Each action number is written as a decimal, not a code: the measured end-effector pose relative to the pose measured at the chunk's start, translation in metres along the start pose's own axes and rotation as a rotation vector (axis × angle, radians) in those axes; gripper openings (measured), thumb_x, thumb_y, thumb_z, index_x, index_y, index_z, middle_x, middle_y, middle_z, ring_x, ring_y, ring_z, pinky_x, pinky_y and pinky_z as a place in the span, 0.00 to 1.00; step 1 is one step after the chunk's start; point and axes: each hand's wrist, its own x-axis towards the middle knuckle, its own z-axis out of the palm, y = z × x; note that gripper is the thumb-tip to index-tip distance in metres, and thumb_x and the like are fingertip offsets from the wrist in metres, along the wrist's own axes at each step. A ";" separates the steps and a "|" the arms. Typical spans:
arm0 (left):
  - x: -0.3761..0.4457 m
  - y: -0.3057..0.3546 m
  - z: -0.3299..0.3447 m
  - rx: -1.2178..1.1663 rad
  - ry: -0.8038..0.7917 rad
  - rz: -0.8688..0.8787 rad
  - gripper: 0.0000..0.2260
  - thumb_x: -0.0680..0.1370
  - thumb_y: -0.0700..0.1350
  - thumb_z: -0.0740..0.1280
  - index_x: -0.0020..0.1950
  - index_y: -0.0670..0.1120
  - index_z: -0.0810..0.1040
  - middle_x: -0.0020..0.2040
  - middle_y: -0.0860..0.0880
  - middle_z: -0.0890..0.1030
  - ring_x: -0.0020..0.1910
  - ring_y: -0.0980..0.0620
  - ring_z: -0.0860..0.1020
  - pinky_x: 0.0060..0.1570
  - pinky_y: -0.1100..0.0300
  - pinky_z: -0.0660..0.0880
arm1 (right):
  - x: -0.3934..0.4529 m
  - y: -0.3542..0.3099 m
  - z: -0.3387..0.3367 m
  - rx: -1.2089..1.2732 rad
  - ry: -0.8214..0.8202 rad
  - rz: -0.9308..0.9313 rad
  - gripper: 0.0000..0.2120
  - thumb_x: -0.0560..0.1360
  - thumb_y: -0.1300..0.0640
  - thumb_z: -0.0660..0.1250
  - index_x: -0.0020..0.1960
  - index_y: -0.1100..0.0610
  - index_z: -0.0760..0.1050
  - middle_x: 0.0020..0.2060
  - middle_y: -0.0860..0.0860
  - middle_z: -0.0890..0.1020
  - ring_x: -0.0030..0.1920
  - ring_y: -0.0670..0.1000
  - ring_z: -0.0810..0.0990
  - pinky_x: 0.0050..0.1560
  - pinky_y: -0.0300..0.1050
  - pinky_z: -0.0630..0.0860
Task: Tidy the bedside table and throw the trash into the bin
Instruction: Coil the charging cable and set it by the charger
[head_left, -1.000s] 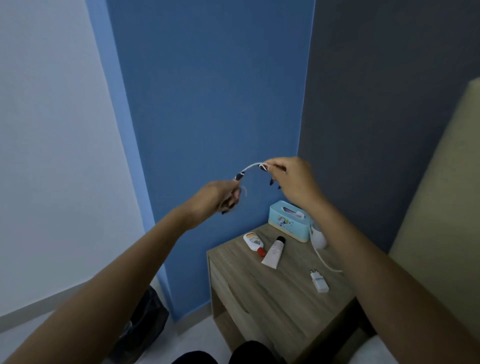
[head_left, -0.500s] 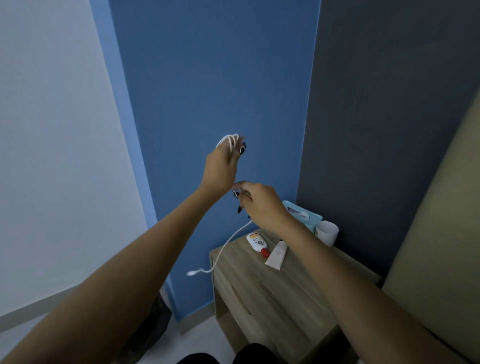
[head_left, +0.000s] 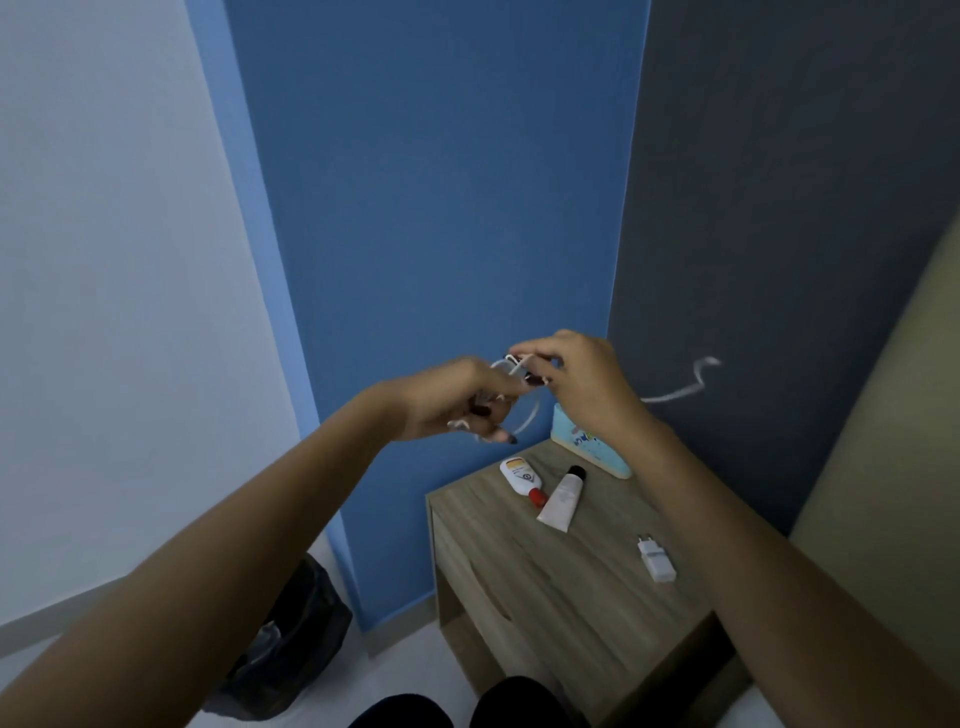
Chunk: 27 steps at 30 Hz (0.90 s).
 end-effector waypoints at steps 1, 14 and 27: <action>-0.001 0.003 0.003 -0.094 -0.043 0.022 0.18 0.81 0.46 0.58 0.30 0.45 0.69 0.26 0.47 0.60 0.21 0.54 0.58 0.43 0.59 0.79 | -0.002 -0.003 0.002 0.028 0.030 -0.021 0.12 0.76 0.63 0.66 0.57 0.52 0.82 0.43 0.51 0.82 0.43 0.47 0.79 0.43 0.32 0.71; 0.019 0.017 -0.028 0.234 0.617 0.440 0.11 0.81 0.33 0.52 0.44 0.41 0.69 0.50 0.41 0.79 0.44 0.51 0.84 0.43 0.66 0.76 | -0.030 -0.056 0.053 0.121 -0.247 0.015 0.13 0.81 0.60 0.53 0.59 0.53 0.75 0.33 0.50 0.77 0.27 0.42 0.74 0.29 0.38 0.71; -0.017 -0.015 -0.014 0.419 0.317 0.051 0.31 0.79 0.65 0.52 0.27 0.41 0.62 0.22 0.45 0.64 0.19 0.51 0.63 0.40 0.55 0.81 | 0.001 -0.011 0.002 -0.041 -0.081 0.122 0.20 0.81 0.62 0.51 0.69 0.50 0.70 0.48 0.55 0.81 0.44 0.55 0.79 0.42 0.46 0.74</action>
